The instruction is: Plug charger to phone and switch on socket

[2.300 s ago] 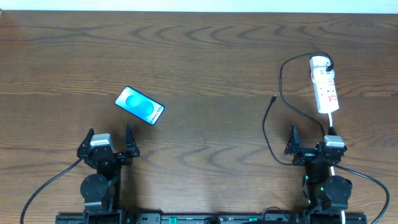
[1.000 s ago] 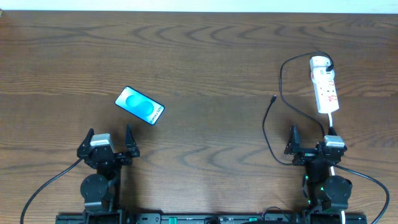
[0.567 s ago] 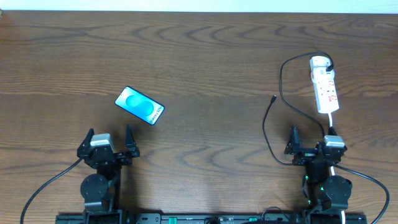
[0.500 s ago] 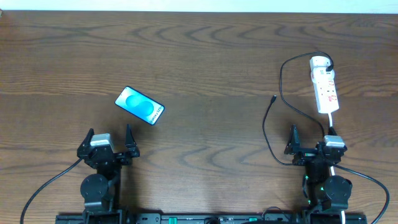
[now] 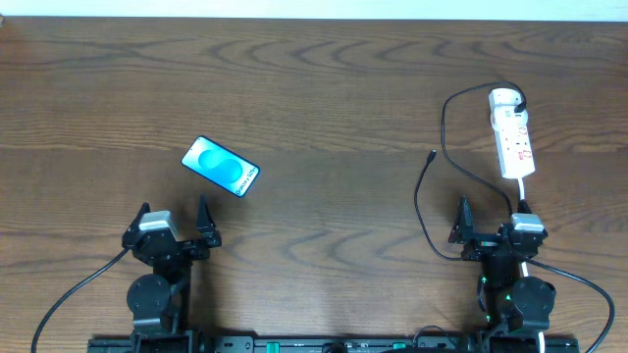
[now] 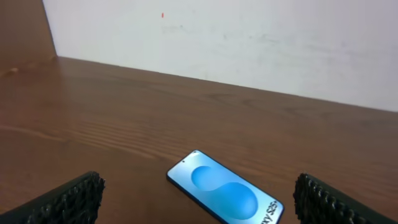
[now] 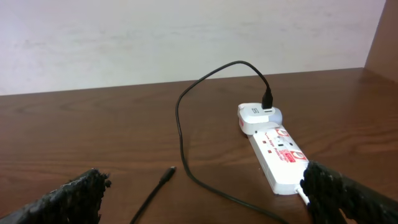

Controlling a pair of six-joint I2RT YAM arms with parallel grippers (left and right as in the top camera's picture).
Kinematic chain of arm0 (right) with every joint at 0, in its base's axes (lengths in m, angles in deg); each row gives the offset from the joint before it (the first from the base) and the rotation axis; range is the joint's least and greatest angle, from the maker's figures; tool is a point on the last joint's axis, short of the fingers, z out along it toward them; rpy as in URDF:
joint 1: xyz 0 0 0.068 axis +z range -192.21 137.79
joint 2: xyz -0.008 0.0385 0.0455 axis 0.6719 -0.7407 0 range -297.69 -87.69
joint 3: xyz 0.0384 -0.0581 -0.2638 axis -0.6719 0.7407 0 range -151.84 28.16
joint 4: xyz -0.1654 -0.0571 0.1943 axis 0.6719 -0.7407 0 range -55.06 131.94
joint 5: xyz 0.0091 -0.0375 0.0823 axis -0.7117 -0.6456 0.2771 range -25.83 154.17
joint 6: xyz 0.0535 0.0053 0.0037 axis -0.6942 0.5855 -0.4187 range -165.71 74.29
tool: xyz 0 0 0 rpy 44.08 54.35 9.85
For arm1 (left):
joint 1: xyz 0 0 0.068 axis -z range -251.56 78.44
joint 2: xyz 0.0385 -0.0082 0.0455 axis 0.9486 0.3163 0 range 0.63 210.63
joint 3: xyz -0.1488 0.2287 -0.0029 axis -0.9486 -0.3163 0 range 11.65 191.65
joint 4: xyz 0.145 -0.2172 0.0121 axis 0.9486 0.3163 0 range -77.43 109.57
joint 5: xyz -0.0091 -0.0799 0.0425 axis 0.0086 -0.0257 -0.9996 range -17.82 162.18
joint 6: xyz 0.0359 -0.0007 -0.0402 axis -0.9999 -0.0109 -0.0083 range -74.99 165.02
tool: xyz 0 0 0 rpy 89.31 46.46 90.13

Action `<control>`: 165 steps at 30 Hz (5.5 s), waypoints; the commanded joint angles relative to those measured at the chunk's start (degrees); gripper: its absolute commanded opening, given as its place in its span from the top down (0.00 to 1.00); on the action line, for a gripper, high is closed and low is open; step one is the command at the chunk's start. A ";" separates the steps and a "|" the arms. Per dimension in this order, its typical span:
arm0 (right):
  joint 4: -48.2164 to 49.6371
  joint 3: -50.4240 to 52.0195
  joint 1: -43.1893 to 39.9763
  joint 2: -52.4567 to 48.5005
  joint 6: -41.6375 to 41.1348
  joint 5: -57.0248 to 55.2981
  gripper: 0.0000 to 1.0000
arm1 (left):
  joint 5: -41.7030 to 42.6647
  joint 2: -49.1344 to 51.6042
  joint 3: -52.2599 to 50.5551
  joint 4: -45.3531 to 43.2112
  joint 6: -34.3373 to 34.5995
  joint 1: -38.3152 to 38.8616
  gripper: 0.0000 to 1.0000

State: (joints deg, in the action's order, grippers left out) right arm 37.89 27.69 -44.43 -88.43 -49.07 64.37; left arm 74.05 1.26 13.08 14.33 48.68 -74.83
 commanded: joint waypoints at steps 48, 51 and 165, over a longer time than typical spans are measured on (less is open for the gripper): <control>-0.20 0.17 0.39 0.24 0.81 0.13 0.01 | 5.20 22.86 30.84 5.90 8.70 0.20 0.02; -0.20 0.17 0.39 0.24 0.81 0.13 0.01 | 5.20 23.21 30.84 5.90 8.70 0.20 0.02; -0.20 0.17 0.39 0.24 0.81 0.13 0.01 | -5.53 91.86 94.64 65.83 40.52 4.63 0.02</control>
State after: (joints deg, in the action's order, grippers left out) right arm 37.91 27.71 -44.43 -88.43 -49.05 64.39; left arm 68.47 91.44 108.53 79.95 87.87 -70.30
